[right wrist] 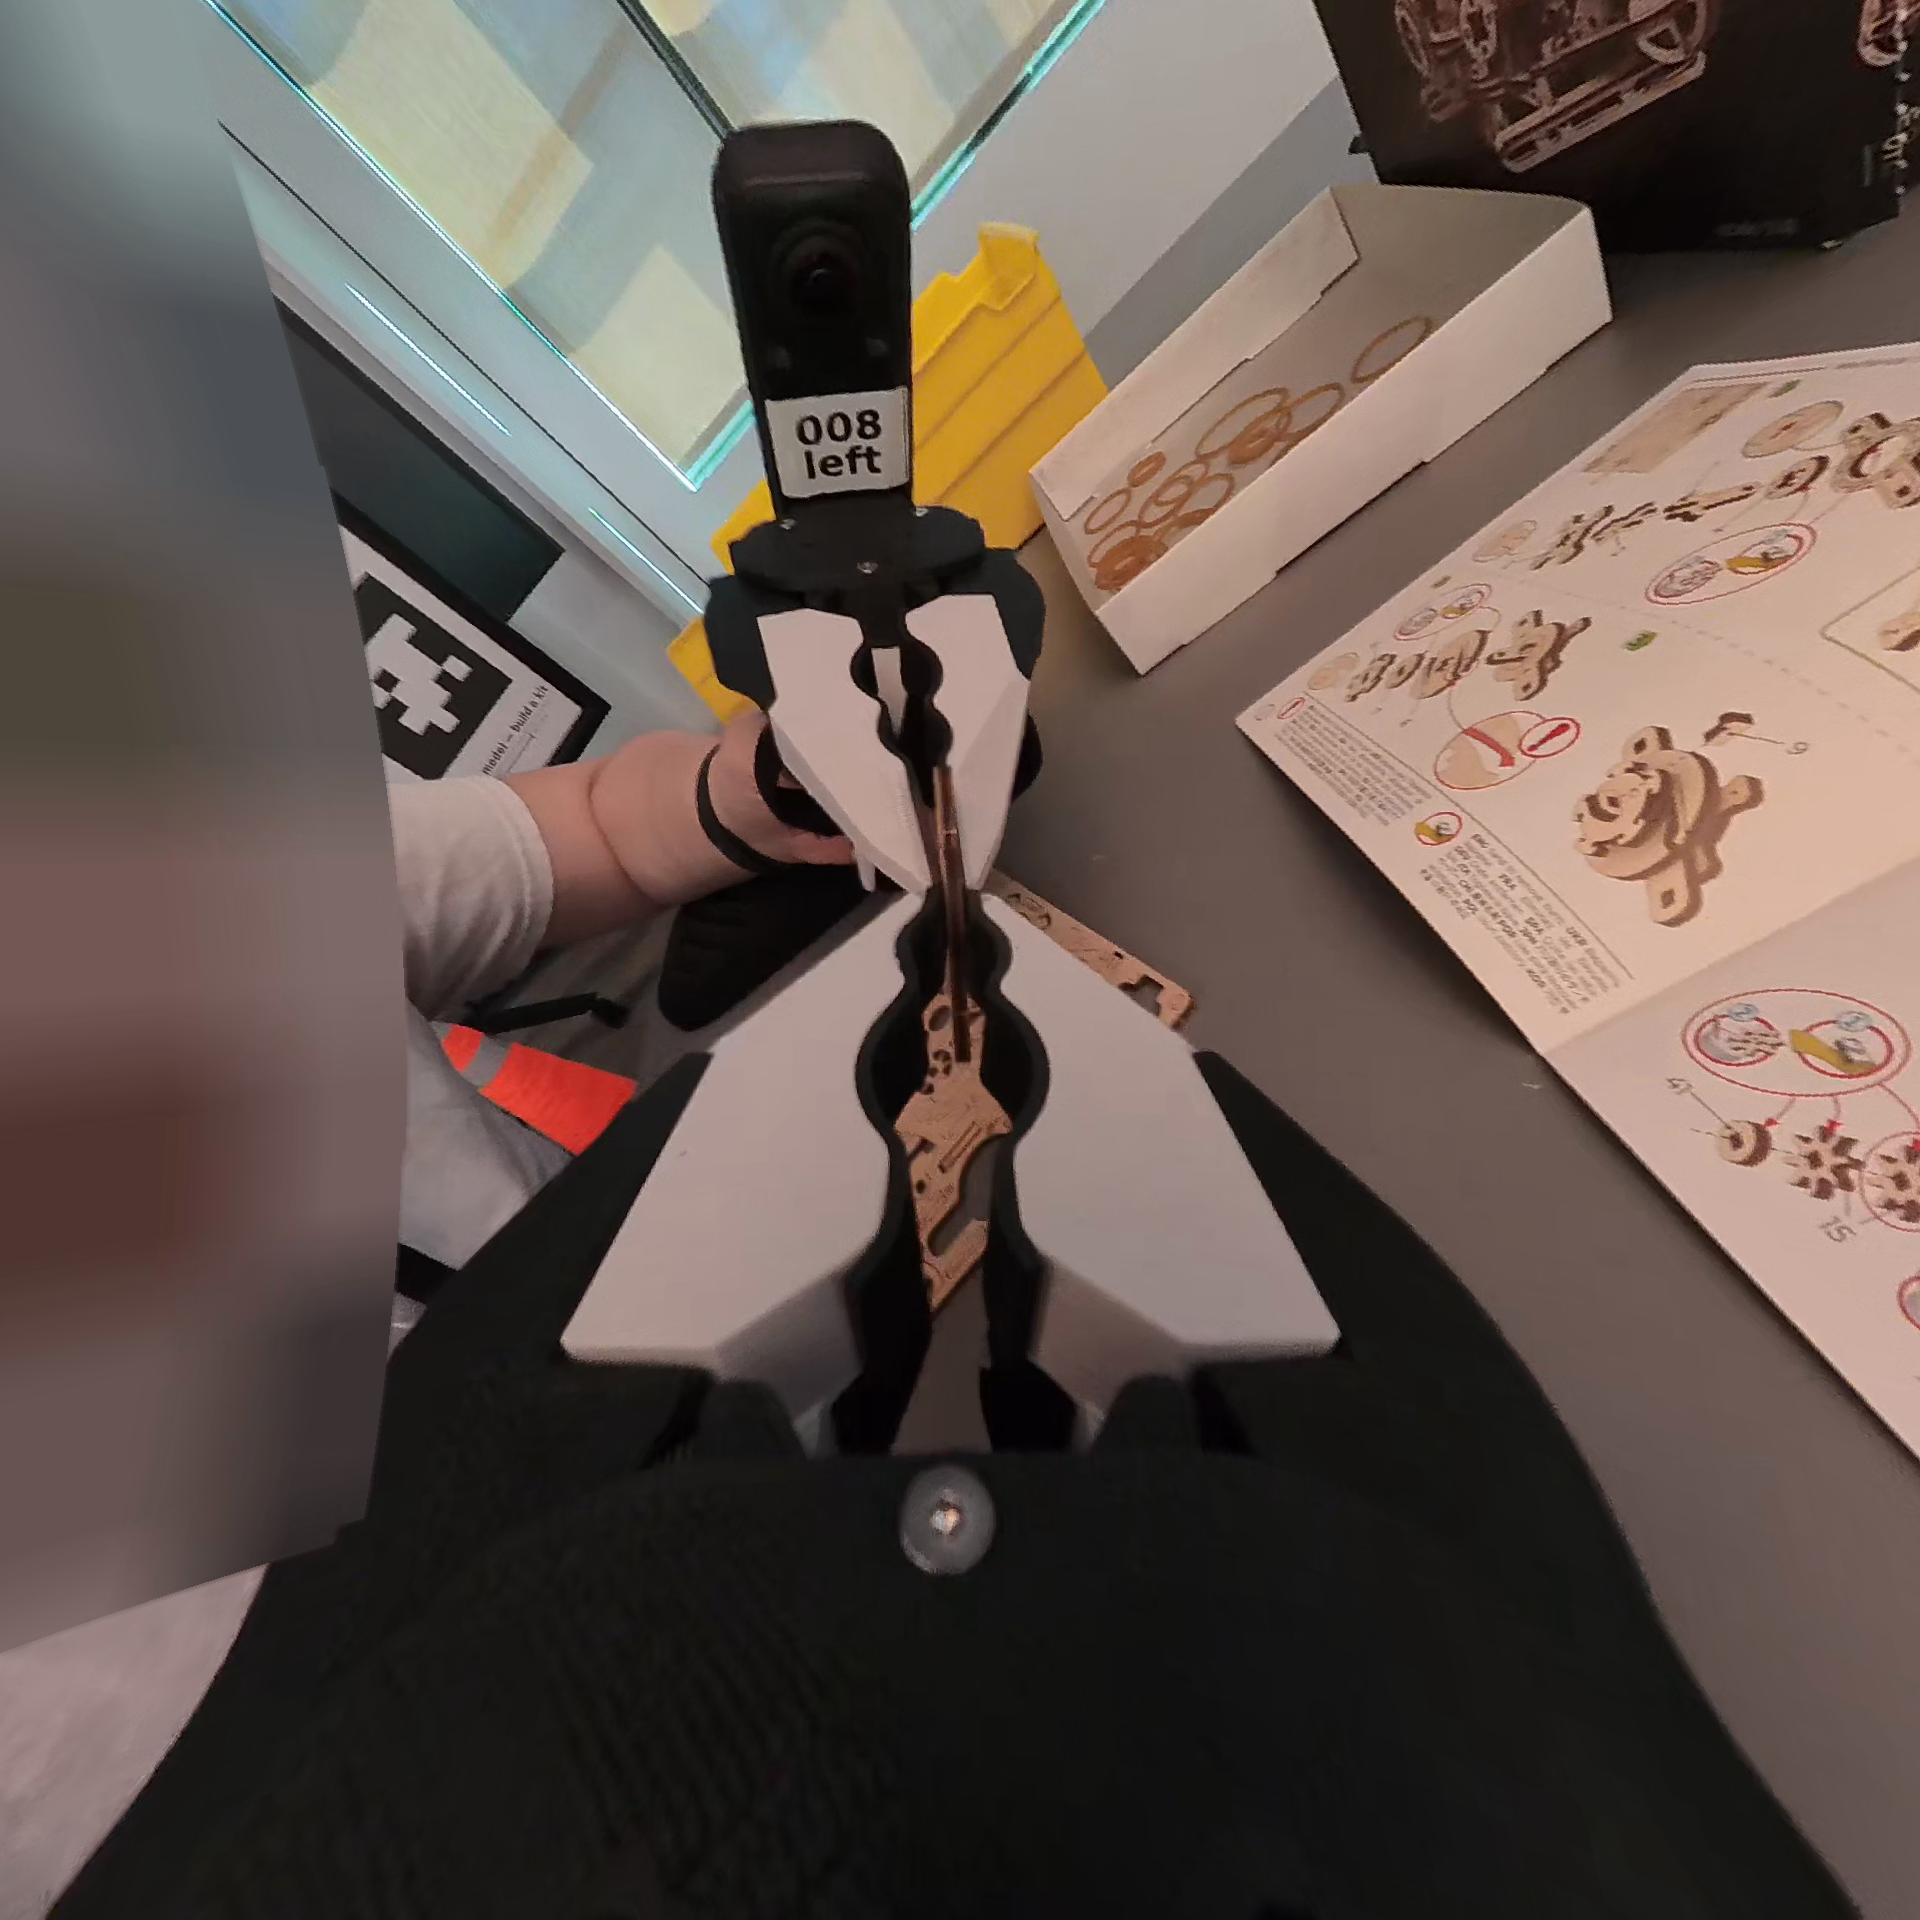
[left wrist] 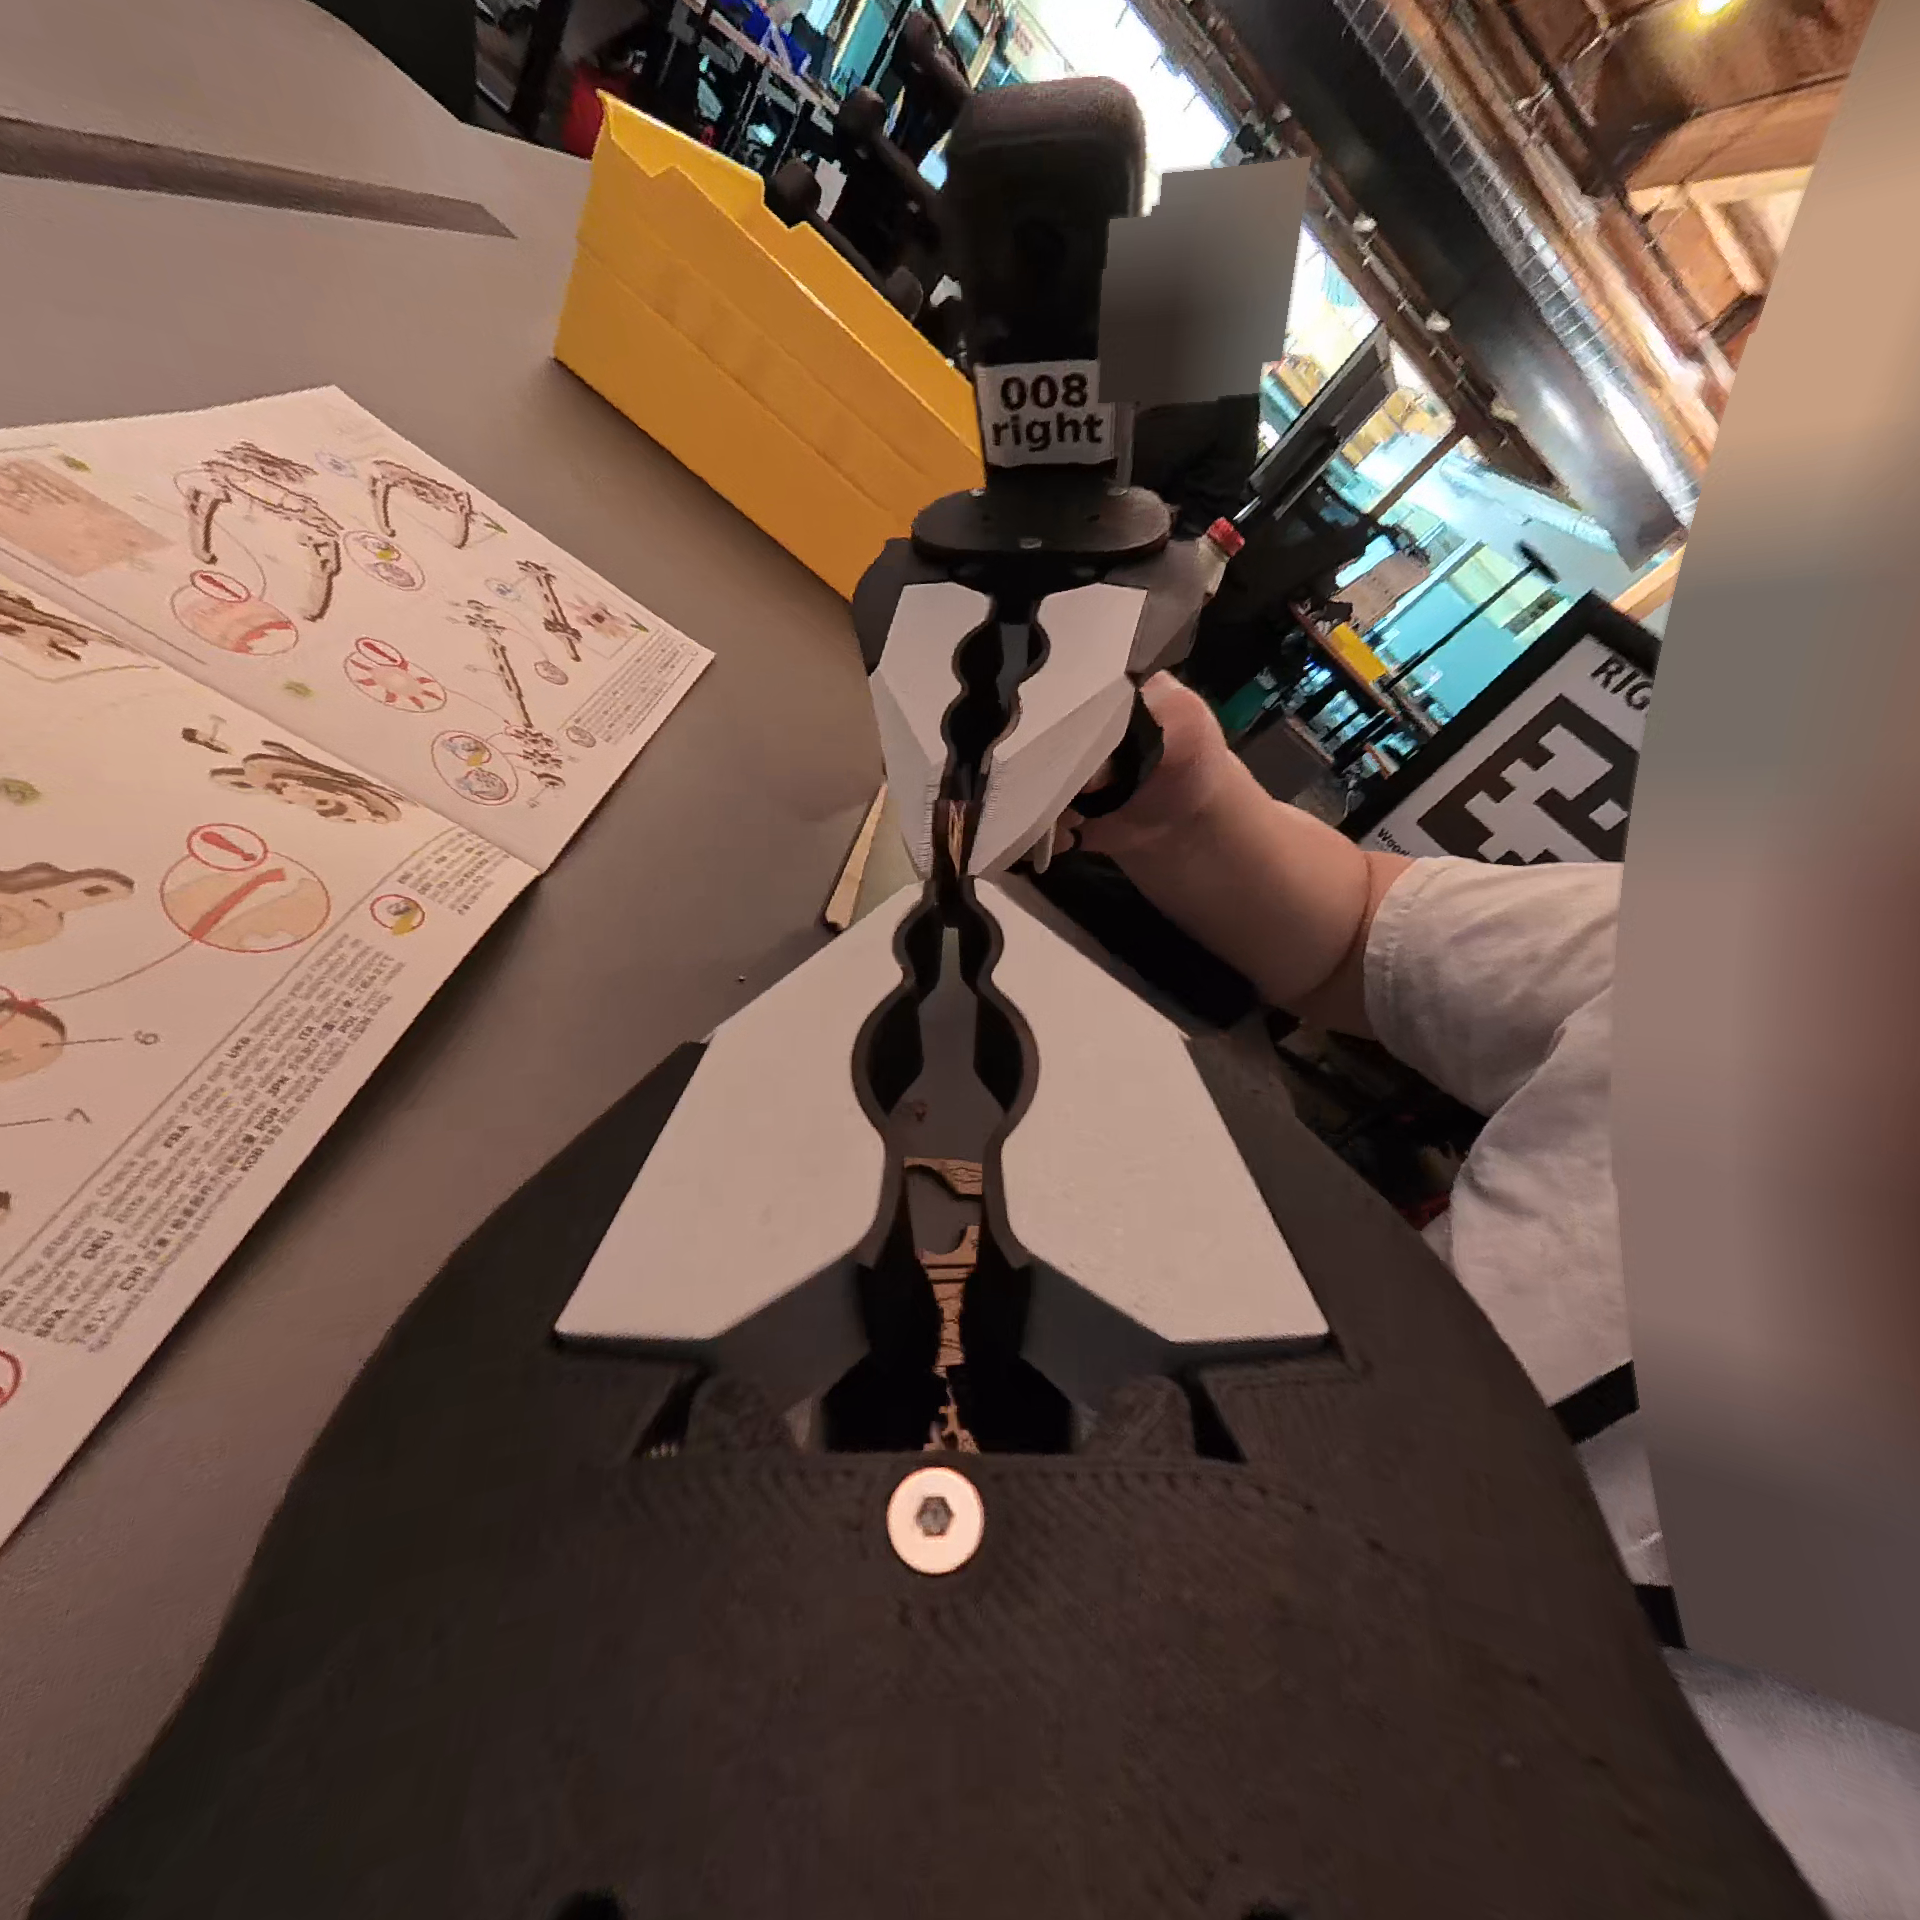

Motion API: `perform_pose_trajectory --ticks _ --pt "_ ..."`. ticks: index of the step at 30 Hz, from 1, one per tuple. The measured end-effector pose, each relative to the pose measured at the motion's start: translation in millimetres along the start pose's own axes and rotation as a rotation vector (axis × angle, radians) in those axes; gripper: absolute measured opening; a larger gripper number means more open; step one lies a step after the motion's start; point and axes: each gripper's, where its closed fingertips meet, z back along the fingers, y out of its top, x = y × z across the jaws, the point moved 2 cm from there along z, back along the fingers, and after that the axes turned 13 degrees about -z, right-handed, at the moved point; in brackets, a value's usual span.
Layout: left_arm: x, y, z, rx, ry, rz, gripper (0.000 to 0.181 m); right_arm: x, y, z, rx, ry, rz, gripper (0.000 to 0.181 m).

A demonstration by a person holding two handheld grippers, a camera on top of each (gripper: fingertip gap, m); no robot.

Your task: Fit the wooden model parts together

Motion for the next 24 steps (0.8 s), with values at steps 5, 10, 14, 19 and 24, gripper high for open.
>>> perform_pose_trajectory --ticks 5,10,14,19,24 --pt "-2 -5 -1 -0.038 0.041 -0.039 0.0 5 -3 -1 -0.013 -0.038 0.009 0.0" --pt "-4 -7 -2 -0.06 0.067 -0.06 0.0 8 -4 -1 -0.02 -0.084 0.037 0.002" --pt "-6 -9 -2 -0.09 0.073 -0.074 0.0 11 -4 -2 -0.036 -0.12 0.136 0.005" --pt "-8 -14 -4 -0.145 0.119 -0.147 0.001 16 -7 -2 -0.052 -0.117 0.113 0.006" --pt "-15 -23 -5 -0.162 0.069 -0.019 0.001 25 -14 -3 -0.101 -0.139 0.085 0.002"
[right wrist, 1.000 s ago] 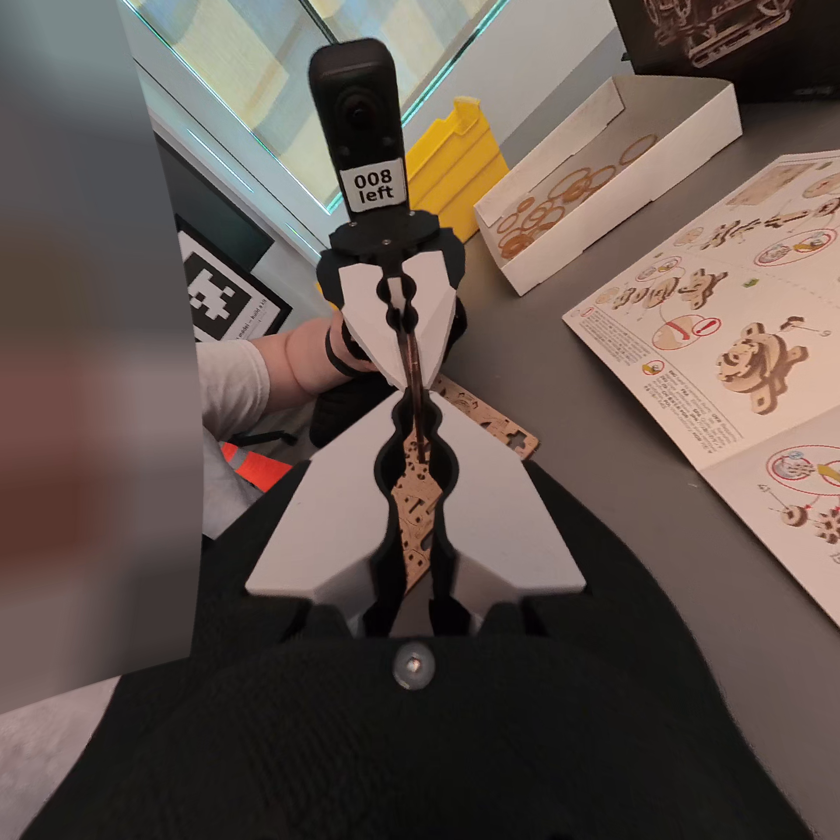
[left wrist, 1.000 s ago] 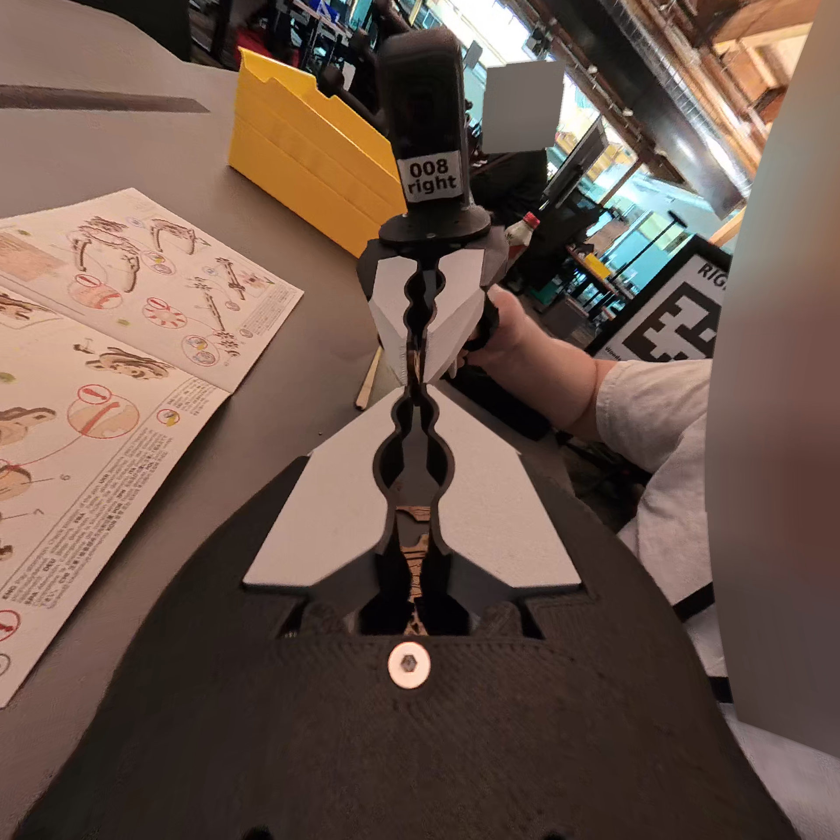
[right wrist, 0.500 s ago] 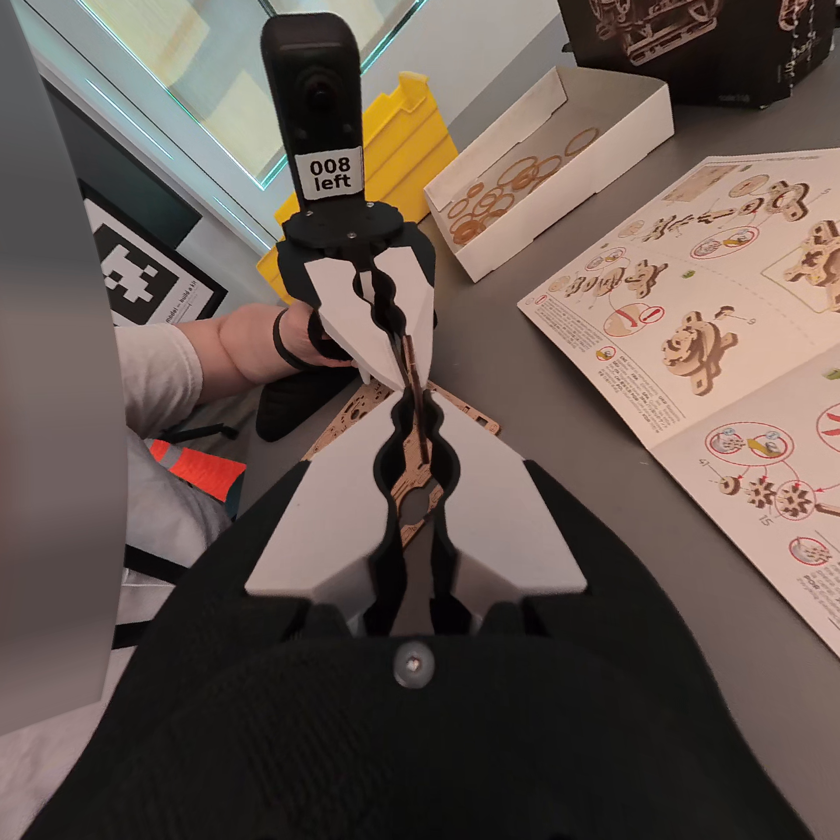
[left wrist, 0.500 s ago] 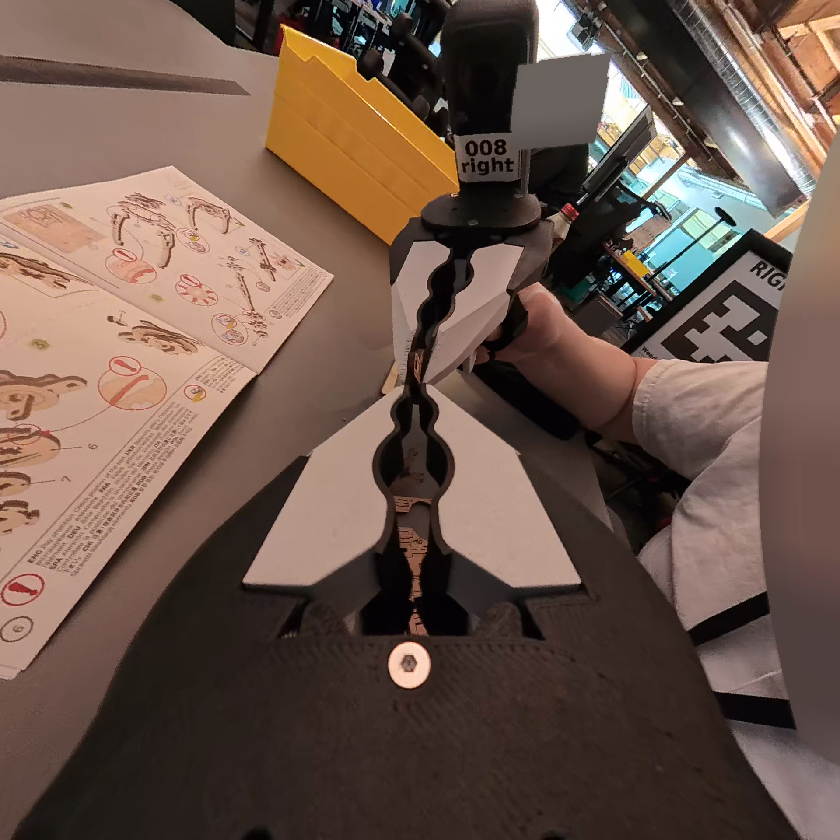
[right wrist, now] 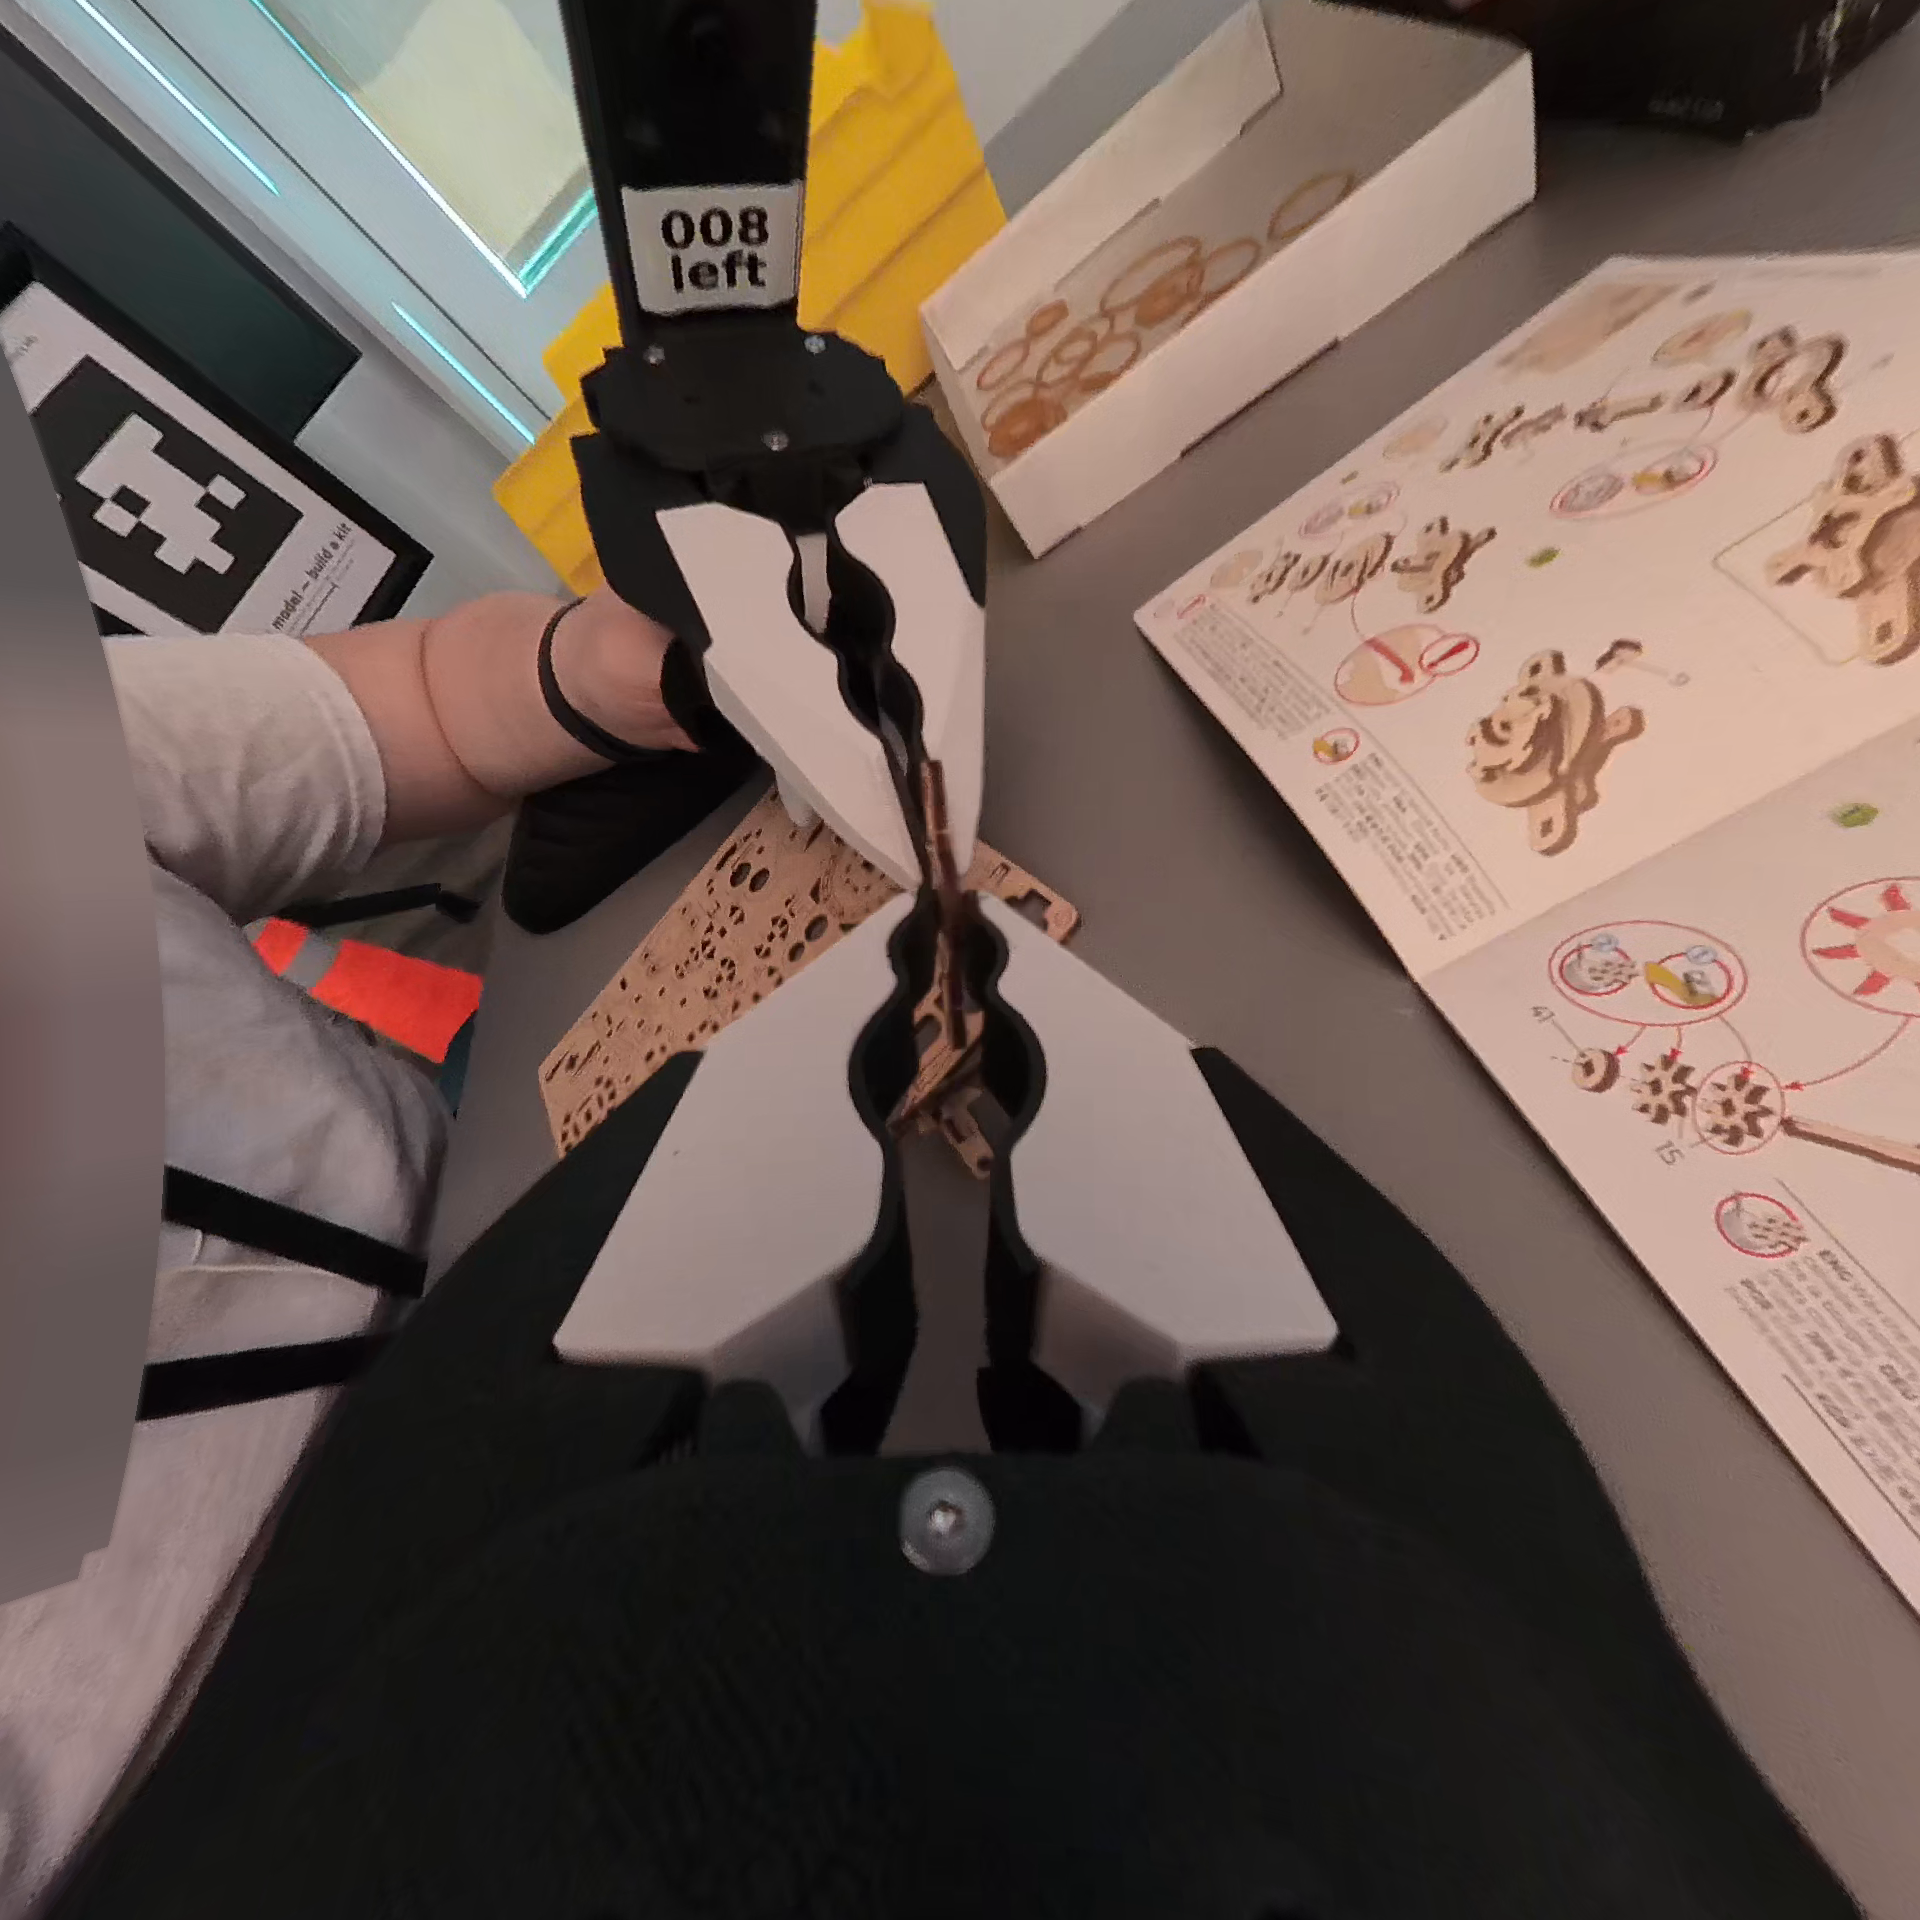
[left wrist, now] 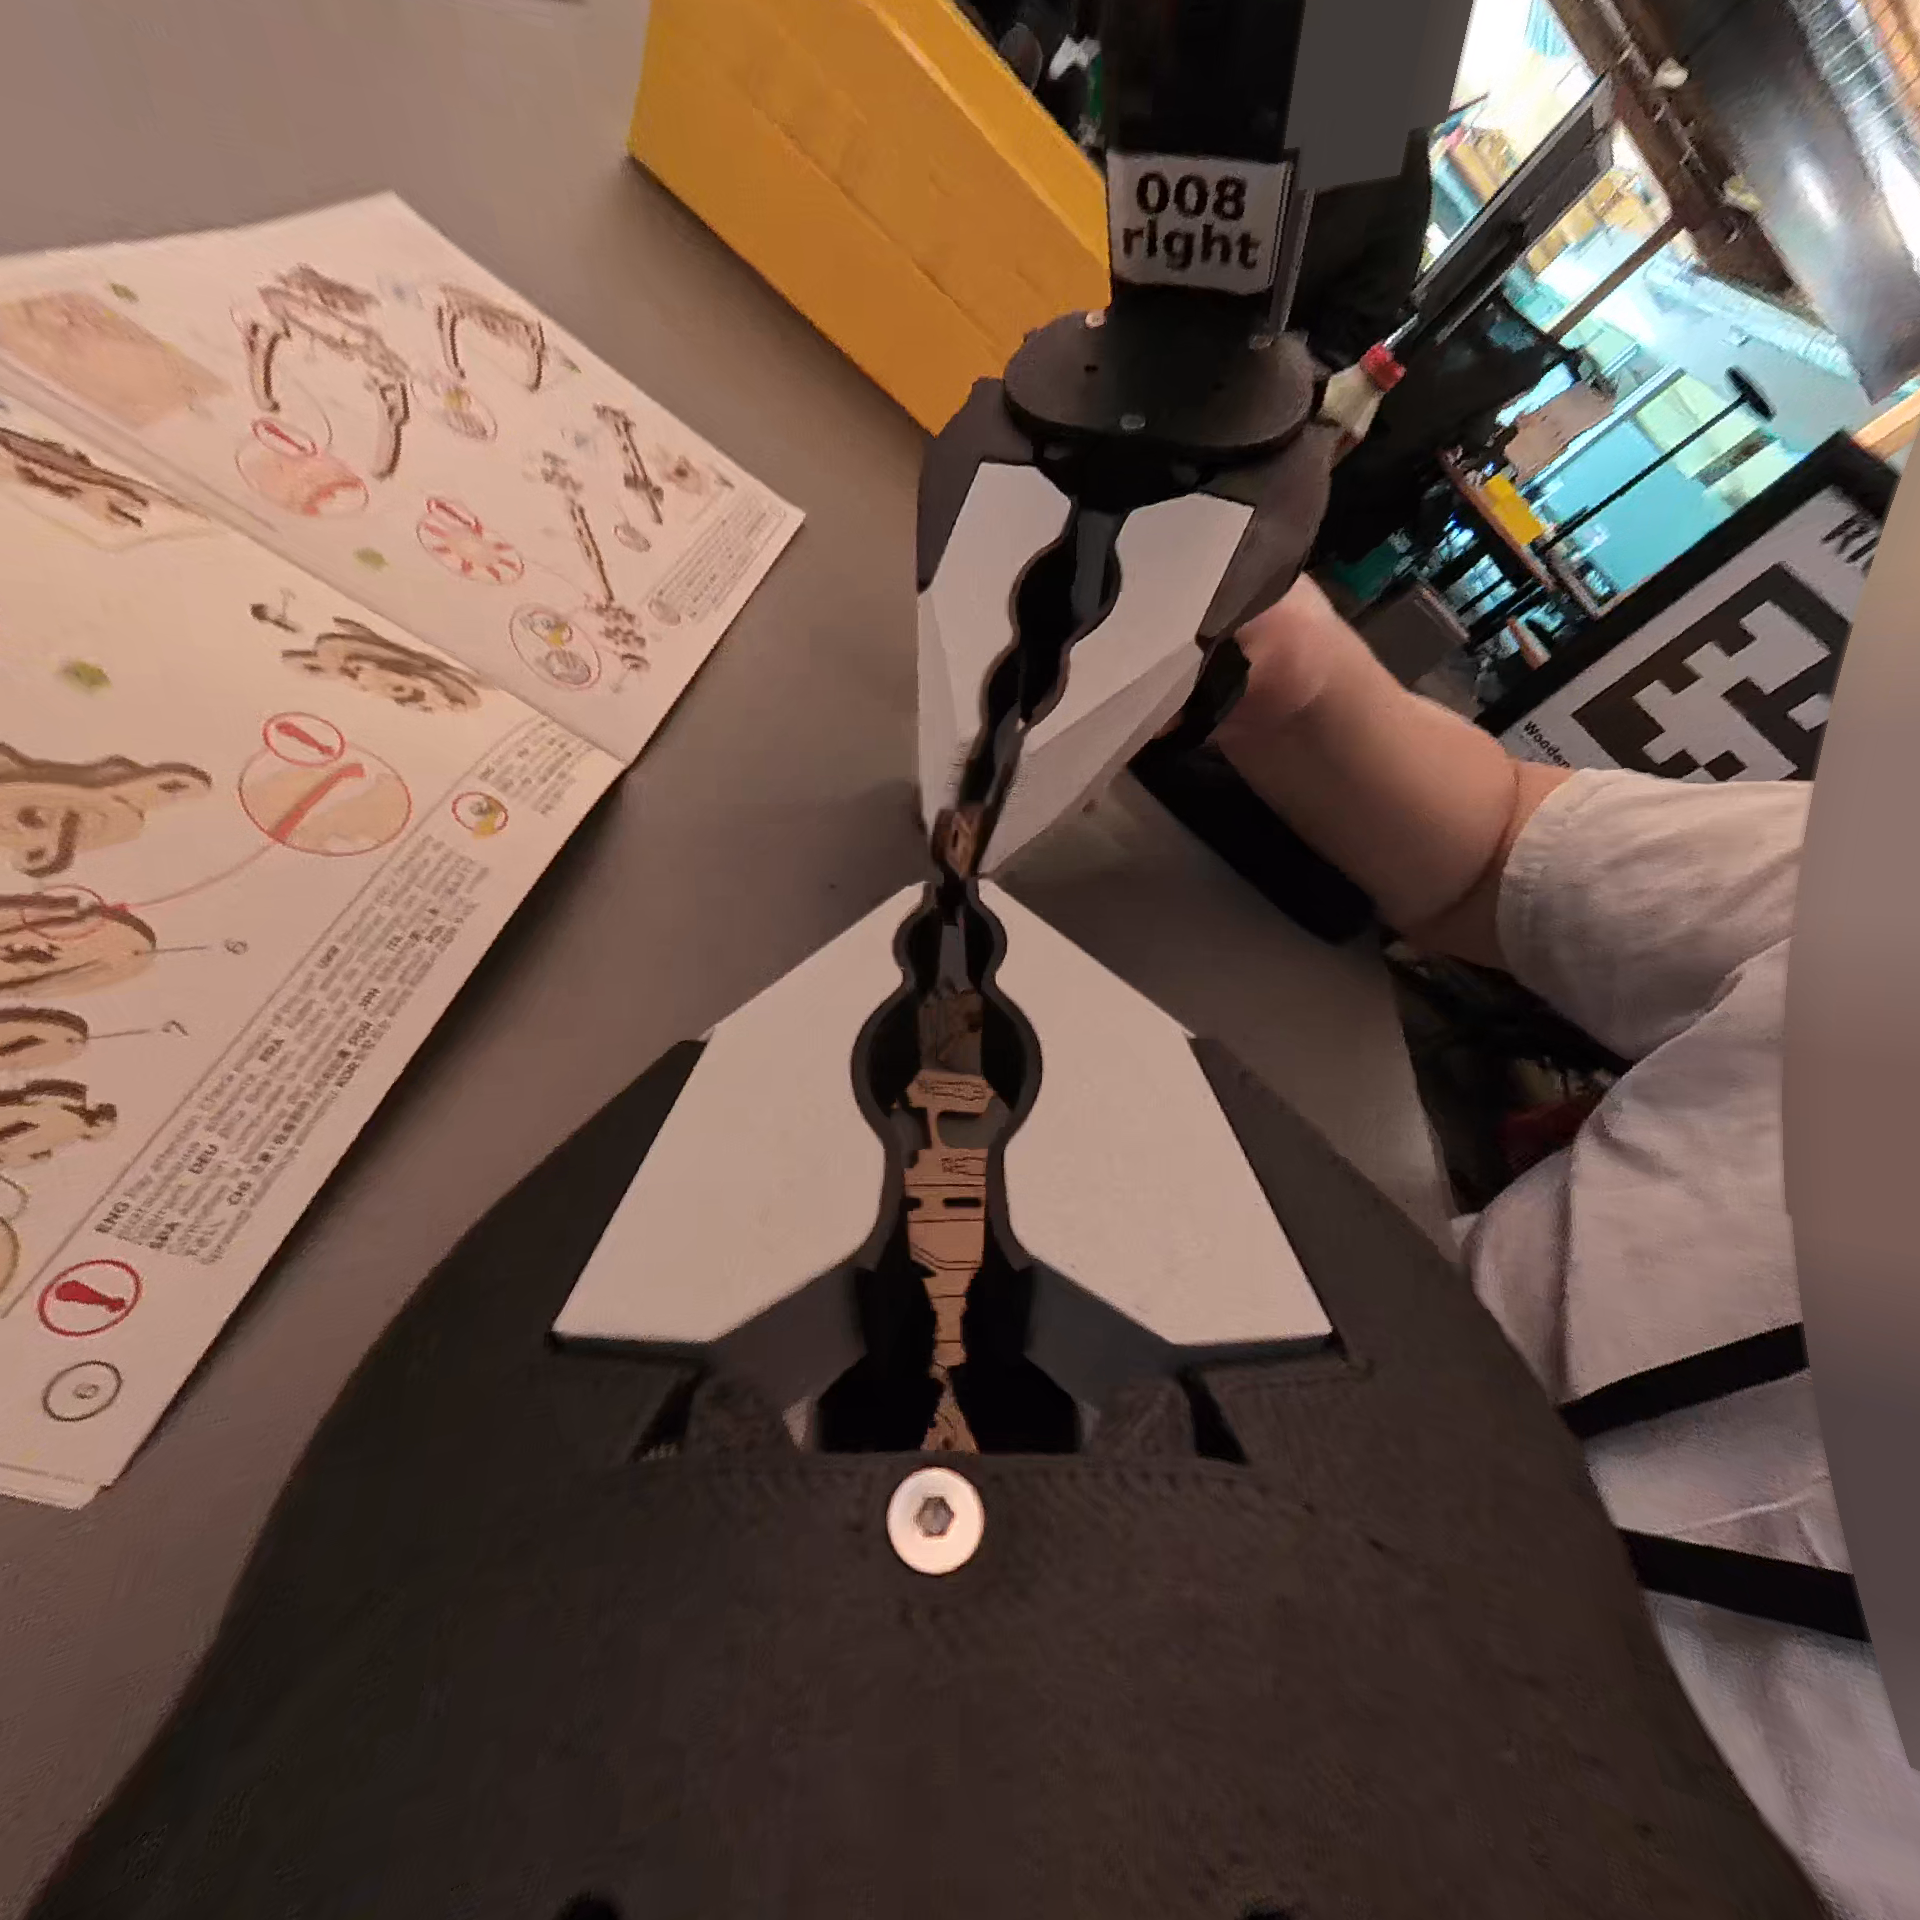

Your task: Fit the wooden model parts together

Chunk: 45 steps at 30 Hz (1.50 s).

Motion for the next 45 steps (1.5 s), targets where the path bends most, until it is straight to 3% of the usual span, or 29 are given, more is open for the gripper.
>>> perform_pose_trajectory --ticks 4,8,14,27,37,45 --pt "-6 -5 -3 -0.059 0.046 -0.074 0.003 8 -9 -4 -0.063 0.036 -0.052 0.0" --pt "-14 -12 -5 -0.108 0.069 -0.098 0.02 12 -18 -8 -0.135 0.046 -0.049 0.0" --pt "-12 -23 -12 -0.171 -0.082 0.021 0.0 22 -26 -15 -0.221 0.052 -0.07 0.002" --pt "-25 -31 -14 -0.203 -0.086 0.179 0.005 35 -23 -19 -0.24 0.006 -0.103 0.002" --pt "-24 -33 -13 -0.206 -0.098 0.196 0.0 35 -23 -19 -0.233 -0.002 -0.091 0.006" --pt "-24 -33 -12 -0.21 -0.059 0.137 0.007 32 -26 -20 -0.263 0.016 -0.076 0.001"
